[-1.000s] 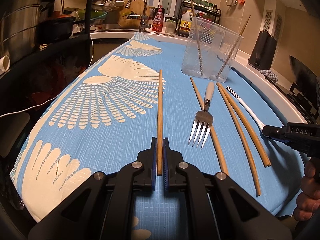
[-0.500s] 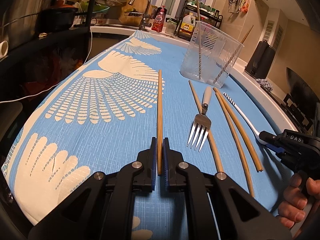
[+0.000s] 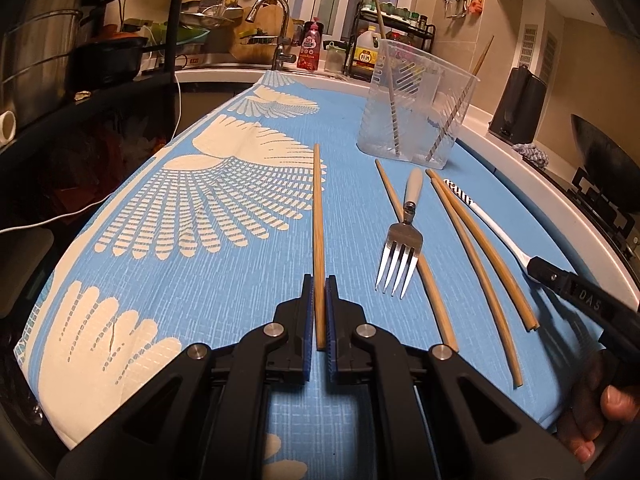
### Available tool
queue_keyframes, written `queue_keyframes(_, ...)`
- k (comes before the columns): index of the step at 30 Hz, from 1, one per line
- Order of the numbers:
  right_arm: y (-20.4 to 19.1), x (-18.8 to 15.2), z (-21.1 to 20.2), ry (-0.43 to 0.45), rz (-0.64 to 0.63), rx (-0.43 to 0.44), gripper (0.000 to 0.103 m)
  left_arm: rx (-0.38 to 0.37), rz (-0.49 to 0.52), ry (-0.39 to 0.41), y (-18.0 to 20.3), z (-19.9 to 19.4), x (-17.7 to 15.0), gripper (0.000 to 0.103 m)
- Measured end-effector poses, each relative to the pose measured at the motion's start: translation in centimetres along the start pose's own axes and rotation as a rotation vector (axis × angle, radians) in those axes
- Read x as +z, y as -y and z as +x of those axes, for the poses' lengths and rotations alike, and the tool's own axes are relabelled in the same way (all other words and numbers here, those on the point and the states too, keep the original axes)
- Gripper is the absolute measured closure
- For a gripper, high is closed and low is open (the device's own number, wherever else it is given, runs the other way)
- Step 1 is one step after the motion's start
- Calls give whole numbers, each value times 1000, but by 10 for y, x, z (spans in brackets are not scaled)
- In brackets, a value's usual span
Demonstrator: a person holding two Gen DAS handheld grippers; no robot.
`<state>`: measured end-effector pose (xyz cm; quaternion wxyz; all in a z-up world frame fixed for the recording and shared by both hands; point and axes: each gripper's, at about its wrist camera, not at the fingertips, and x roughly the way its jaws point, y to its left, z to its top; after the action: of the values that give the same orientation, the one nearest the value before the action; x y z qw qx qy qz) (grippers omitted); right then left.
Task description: Organize utensils
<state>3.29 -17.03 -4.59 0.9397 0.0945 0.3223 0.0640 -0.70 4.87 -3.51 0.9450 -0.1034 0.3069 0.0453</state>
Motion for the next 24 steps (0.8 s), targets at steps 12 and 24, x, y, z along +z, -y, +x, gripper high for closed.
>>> queue_keyframes(12, 3, -11, -11, 26, -64, 22, 74, 16, -1, -2, 2, -2, -1, 97)
queue_keyframes(24, 35, -3, -7, -44, 240, 170, 69, 0, -44, -12, 6, -3, -1, 82)
